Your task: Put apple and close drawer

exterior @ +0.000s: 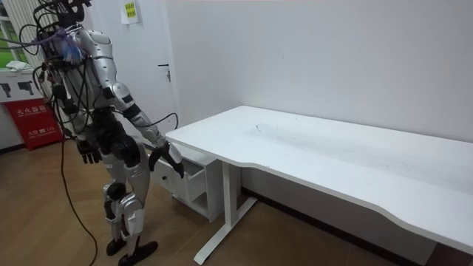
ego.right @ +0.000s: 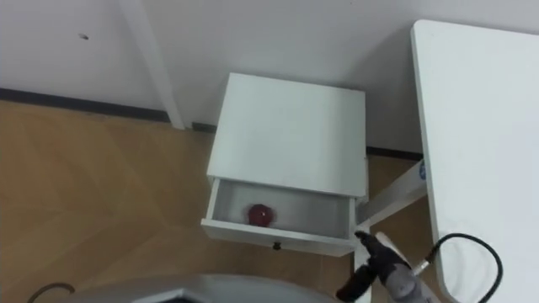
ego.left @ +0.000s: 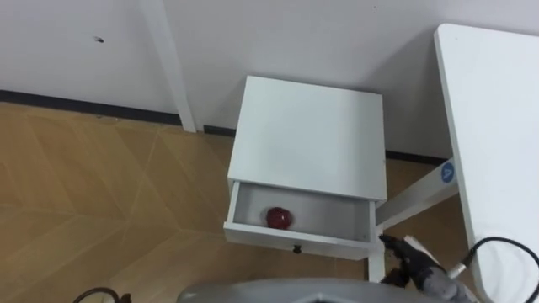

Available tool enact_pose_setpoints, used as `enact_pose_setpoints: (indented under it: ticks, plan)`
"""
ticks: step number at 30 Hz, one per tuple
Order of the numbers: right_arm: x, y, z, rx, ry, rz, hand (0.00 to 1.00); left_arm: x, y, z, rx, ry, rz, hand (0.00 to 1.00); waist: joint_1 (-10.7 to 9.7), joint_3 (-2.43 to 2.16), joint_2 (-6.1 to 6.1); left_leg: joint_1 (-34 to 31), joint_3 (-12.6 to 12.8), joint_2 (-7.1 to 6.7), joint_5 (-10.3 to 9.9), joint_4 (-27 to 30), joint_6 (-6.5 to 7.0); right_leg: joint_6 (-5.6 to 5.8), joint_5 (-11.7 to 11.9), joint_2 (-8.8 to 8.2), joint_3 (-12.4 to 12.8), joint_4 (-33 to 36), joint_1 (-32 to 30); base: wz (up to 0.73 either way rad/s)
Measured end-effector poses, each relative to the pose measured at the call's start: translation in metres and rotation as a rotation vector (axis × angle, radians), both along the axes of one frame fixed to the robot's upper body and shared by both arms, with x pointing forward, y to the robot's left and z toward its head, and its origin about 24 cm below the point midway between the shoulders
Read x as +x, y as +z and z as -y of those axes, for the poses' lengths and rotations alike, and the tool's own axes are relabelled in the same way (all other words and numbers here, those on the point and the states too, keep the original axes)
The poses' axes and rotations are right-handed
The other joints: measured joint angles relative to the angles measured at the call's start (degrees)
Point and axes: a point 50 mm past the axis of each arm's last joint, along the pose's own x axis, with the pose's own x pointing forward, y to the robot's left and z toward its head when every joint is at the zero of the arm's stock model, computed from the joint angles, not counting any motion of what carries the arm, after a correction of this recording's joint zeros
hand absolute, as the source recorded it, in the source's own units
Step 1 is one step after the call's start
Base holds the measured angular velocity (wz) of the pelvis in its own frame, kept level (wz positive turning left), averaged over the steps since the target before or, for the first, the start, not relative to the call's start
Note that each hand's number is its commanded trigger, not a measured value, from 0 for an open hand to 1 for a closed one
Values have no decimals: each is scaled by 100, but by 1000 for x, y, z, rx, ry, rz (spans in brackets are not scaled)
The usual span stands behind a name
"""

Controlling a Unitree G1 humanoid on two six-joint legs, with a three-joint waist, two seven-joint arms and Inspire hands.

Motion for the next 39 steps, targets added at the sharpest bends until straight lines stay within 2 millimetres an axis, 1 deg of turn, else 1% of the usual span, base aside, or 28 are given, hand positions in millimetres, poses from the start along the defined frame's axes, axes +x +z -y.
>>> enact_pose_setpoints:
  ticks: [3, 4, 5, 6, 7, 8, 9, 10, 11, 12, 13, 14, 15, 17, 18, 19, 20, 21, 22, 23, 24, 25, 26, 27, 28, 30, 34, 39]
  plan:
    - [-14, -5, -3, 6, -69, -53, 0, 1, 0, 1, -3, 3, 1, 0, -63, -8, 59, -23, -58, -4, -60, 63, 38, 47, -40, -27, -138, 145, -10, 15]
    - [-18, -6, -2, -8, -88, -81, 0, 2, -1, 5, -12, 5, 1, 0, -135, -39, 138, -63, -59, -7, -141, 203, 80, 129, -141, -79, -154, 479, -128, 13]
    - [-21, -6, 1, -19, -103, -93, 0, 1, -2, 7, -19, 6, -2, 0, -150, -30, 140, -86, -32, -10, -176, 276, 91, 186, -209, -122, -156, 775, -258, 10]
    - [-27, -6, 6, -45, -153, -110, 0, 3, -3, 11, -34, 9, -1, 0, -186, -33, 295, -127, -24, 4, -223, 423, 134, 225, -271, -225, -172, 1631, -641, 9]
    - [-34, -5, 11, -66, -196, -129, 0, 6, -4, 12, -39, 9, 6, 0, -244, -41, 340, -130, -18, -54, -240, 488, 187, 250, -223, -443, -168, 2753, -1152, 13]
    - [-42, -5, 12, -75, -226, -155, 0, 7, -2, 7, -30, 10, 7, 0, -323, -38, 339, -125, -25, -186, -234, 546, 262, 276, 56, -691, -64, 3850, -1744, 10]
    - [-45, -5, 14, -81, -245, -163, 0, 7, -2, 6, -26, 10, 6, 0, -362, -37, 335, -121, -11, -223, -262, 644, 312, 289, 369, -776, 9, 4357, -2074, 7]
    - [-52, -5, 17, -90, -278, -178, 0, 6, -2, 3, -20, 10, -3, 0, -458, -32, 460, -178, -22, -213, -313, 806, 391, 397, 1311, -805, 264, 5220, -2688, 0]
    - [-52, -4, 18, -88, -302, -172, 0, 8, -2, 1, -17, 7, -3, 0, -494, -37, 515, -257, -14, -171, -347, 875, 426, 441, 1722, -803, 446, 5682, -3074, -6]
    - [-51, -4, 18, -78, -329, -159, 0, 10, 0, -5, -4, 0, -4, 0, -533, 13, 540, -458, 3, -158, -389, 1099, 472, 341, 1583, -791, 672, 7150, -3922, -4]
    - [-56, -4, 19, -73, -363, -156, 0, 15, 1, -7, 3, -3, 4, 0, -595, 21, 613, -615, 4, -56, -403, 1261, 488, 256, 1236, -776, 752, 8577, -4619, 0]
    - [-60, -3, 21, -70, -404, -151, 0, 16, 1, -8, 5, -3, 3, 0, -613, 68, 723, -685, -8, 70, -405, 1318, 483, 239, 985, -771, 709, 9378, -5031, 5]
    - [-62, -3, 21, -68, -424, -150, 0, 16, 1, -9, 9, -3, 1, 0, -612, 67, 738, -702, -2, 103, -413, 1317, 469, 249, 896, -788, 710, 9562, -5167, 0]
    - [-67, -3, 20, -59, -470, -154, 0, 12, 3, -14, 25, -10, -18, 0, -658, 76, 709, -714, -33, 109, -420, 1328, 459, 267, 748, -944, 731, 9271, -5093, 10]
    - [-67, -3, 20, -54, -499, -152, 0, 4, 3, -15, 31, -15, -33, 0, -723, 71, 666, -709, -93, 99, -443, 1324, 427, 330, 705, -1017, 690, 8369, -4618, 21]
    - [-67, -3, 21, -52, -531, -151, 0, -3, 4, -15, 32, -10, -46, 0, -762, 80, 612, -691, -129, 85, -442, 1308, 422, 414, 647, -993, 681, 6986, -3930, 18]
    - [-68, -3, 21, -51, -546, -152, 0, -7, 4, -15, 32, -7, -58, 0, -755, 82, 575, -666, -154, 57, -438, 1284, 414, 477, 605, -970, 684, 6254, -3553, 5]
    - [-69, -3, 20, -50, -571, -153, 0, -16, 4, -16, 34, 6, -85, 0, -703, 76, 463, -623, -171, -23, -418, 1203, 377, 555, 528, -921, 706, 4818, -2772, 0]
    - [-68, -3, 21, -49, -580, -149, 0, -18, 4, -16, 35, 18, -93, 0, -659, 83, 395, -627, -171, -54, -383, 1118, 317, 595, 449, -858, 693, 3634, -2172, -8]
    - [-67, -3, 21, -49, -578, -146, 0, -17, 4, -16, 35, 25, -90, 0, -600, 77, 358, -629, -171, -67, -349, 1045, 259, 633, 400, -816, 709, 3134, -1941, -8]
    - [-62, -4, 20, -47, -571, -136, 0, -15, 4, -16, 39, 31, -82, 0, -526, 41, 274, -616, -168, -80, -262, 856, 99, 668, 352, -737, 722, 2229, -1552, -12]
    - [-56, -4, 20, -44, -564, -121, 0, -10, 5, -17, 45, 35, -65, 0, -471, 15, 224, -593, -159, -80, -173, 661, -50, 669, 349, -666, 733, 1433, -1234, -12]
    - [-54, -4, 20, -41, -562, -114, 0, -7, 5, -18, 47, 37, -55, 0, -452, 11, 177, -566, -142, -83, -133, 561, -118, 667, 373, -644, 738, 1097, -1084, -11]
    - [-50, -4, 20, -35, -557, -99, 0, -4, 6, -20, 57, 37, -40, 0, -428, -2, 50, -504, -123, -95, -74, 396, -210, 597, 496, -582, 781, 559, -819, -9]
    - [-44, -4, 20, -35, -544, -80, 0, -2, 6, -20, 63, 35, -31, 0, -425, 6, -51, -435, -61, -97, -49, 330, -245, 598, 688, -514, 873, 193, -600, -14]
    - [-32, -3, 22, -40, -524, -46, 0, -5, 4, -15, 50, 41, -36, 0, -398, 8, -66, -353, -15, -68, -39, 283, -226, 600, 672, -468, 906, -32, -408, -31]
    - [-18, -4, 14, -9, -503, -23, 0, 2, 2, -9, 36, 48, -11, 0, -426, 11, -8, -141, 10, -26, 12, 192, -134, 539, 423, -388, 854, -102, -234, -14]
    - [-25, -7, 10, 2, -509, -57, 0, 8, 1, -3, 22, 49, 4, 0, -439, 32, 45, -125, -9, 61, 17, 111, -125, 432, 257, -298, 707, -101, -222, 7]
